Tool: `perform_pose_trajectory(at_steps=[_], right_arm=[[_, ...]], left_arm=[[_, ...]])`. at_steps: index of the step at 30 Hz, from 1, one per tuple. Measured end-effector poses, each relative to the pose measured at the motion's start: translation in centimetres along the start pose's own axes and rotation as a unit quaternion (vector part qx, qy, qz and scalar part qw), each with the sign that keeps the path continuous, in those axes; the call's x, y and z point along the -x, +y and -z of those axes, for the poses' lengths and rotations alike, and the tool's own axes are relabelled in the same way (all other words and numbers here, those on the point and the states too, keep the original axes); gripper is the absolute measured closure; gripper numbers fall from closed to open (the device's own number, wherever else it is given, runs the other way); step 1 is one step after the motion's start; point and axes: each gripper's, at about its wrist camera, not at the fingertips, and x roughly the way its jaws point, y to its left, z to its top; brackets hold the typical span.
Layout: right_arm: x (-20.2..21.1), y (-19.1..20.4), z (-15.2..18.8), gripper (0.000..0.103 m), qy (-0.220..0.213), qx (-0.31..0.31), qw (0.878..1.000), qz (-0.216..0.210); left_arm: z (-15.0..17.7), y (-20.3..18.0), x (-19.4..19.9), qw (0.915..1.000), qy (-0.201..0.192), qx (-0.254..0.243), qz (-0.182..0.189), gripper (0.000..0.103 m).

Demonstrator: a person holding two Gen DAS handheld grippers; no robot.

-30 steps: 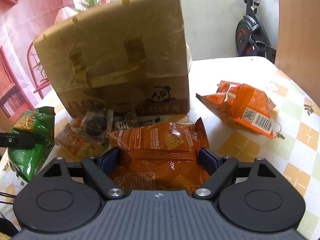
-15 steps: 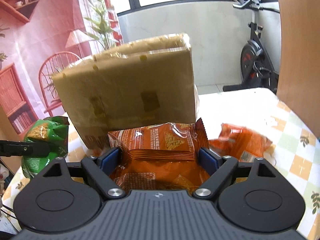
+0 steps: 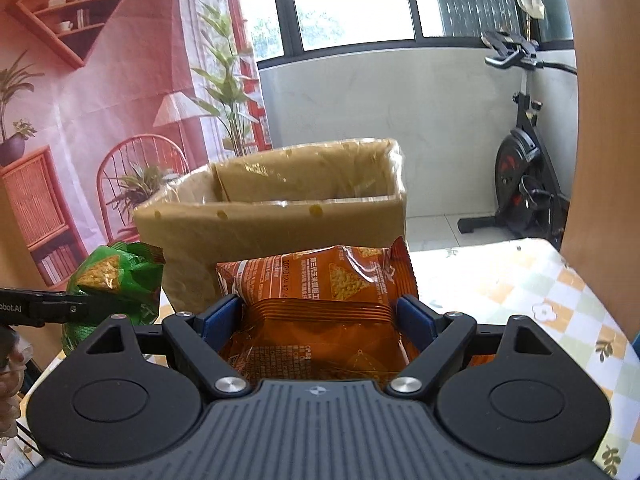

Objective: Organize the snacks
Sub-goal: 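Lift the green and orange bags and carry both over the box, then open both tools to drop the green and orange bags into the box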

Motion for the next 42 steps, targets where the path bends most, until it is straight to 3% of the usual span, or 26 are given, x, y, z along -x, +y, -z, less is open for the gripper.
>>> perform_pose_trajectory(at_steps=[11,25,32,42], right_arm=[[0.6,0.2,-2.4,0.017,-0.028,0.013,0.999,-0.014],[-1.2,0.1,-7.5,0.017,-0.076,0.028,0.996,-0.031],[-4.0,-0.6,-9.8,0.017,-0.087,0.030,0.995,-0.032],[-10.6,-0.7,-11.2,0.017,-0.099,0.042,0.994,-0.022]], left_arm=[[-1.3,-0.5,0.9,0.9993,-0.036,-0.008,-0.007,0.019],[-5.8,-1.3,0.3,0.9961,-0.077,-0.034,-0.027,0.019],[-8.5,-1.4,-1.7,0.9944,-0.093,-0.036,-0.034,0.019],[-11.4,-1.3,-6.0,0.9918,-0.085,-0.045,-0.085,0.019]])
